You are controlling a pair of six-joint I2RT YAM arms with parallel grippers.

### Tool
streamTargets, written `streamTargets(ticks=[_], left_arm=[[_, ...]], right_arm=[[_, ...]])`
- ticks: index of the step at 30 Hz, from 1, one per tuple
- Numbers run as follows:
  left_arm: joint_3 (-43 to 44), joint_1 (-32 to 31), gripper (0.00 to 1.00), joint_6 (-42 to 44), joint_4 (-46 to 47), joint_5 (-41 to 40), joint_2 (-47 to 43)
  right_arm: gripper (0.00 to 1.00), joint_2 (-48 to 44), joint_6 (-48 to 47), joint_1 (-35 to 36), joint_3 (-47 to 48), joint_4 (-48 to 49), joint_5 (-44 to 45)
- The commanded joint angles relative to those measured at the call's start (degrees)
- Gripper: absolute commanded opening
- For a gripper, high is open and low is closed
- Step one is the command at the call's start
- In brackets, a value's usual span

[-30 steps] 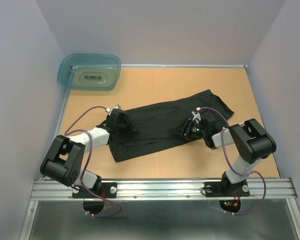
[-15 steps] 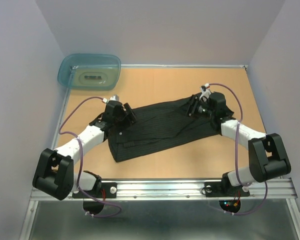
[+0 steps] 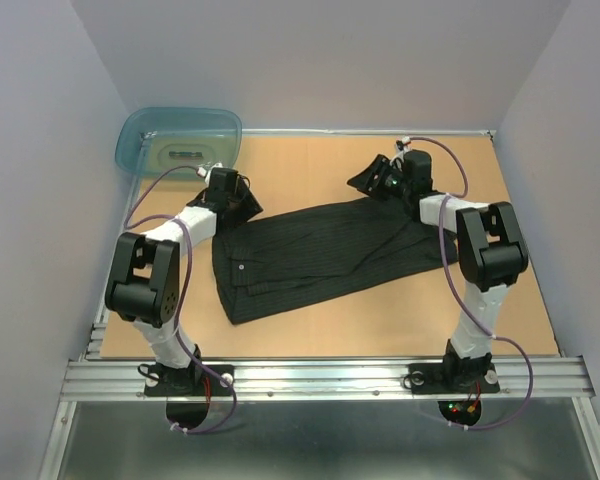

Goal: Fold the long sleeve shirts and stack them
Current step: Fold the shirt

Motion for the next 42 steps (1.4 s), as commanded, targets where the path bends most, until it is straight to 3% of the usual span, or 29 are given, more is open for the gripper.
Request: streamTargets(ticks=[1, 11, 17, 21, 27, 31, 34, 42], left_arm=[[-1.5, 2.4, 0.62, 0.6, 1.7, 0.1, 2.4], [-11.7, 9.2, 0.59, -3.8, 6.3, 4.6, 2.5], [-15.4, 11.0, 0.59, -4.8, 6.6, 6.1, -0.2], [-15.3, 11.1, 0.59, -3.7, 6.6, 8.5, -1.1], [-14.2, 10.6, 0.6, -2.2, 5.9, 10.8, -2.5], [-14.5, 10.4, 0.6, -2.0, 5.2, 11.0, -3.5], [-15.3, 10.4, 0.6, -1.8, 4.6, 10.6, -4.5], [-17.7, 10.5, 0.6, -1.7, 3.7, 9.5, -6.5]], right_arm=[[0.55, 5.7, 0.8, -2.7, 3.2, 6.0, 1.6], [0.55, 16.3, 1.3, -13.2, 2.9, 10.8, 4.9], [0.55, 17.4, 2.8, -20.2, 3.0, 11.2, 5.8], [0.55, 14.8, 2.7, -20.7, 4.7, 11.1, 0.4], [0.55, 8.0, 4.8, -12.3, 4.2, 11.7, -5.7], [0.55, 5.5, 9.9, -2.0, 2.8, 17.1, -6.3], [0.55, 6.3, 13.7, 4.8, 2.2, 24.5, -5.5], [0.55, 20.1, 17.0, 17.6, 10.9, 28.2, -7.2]])
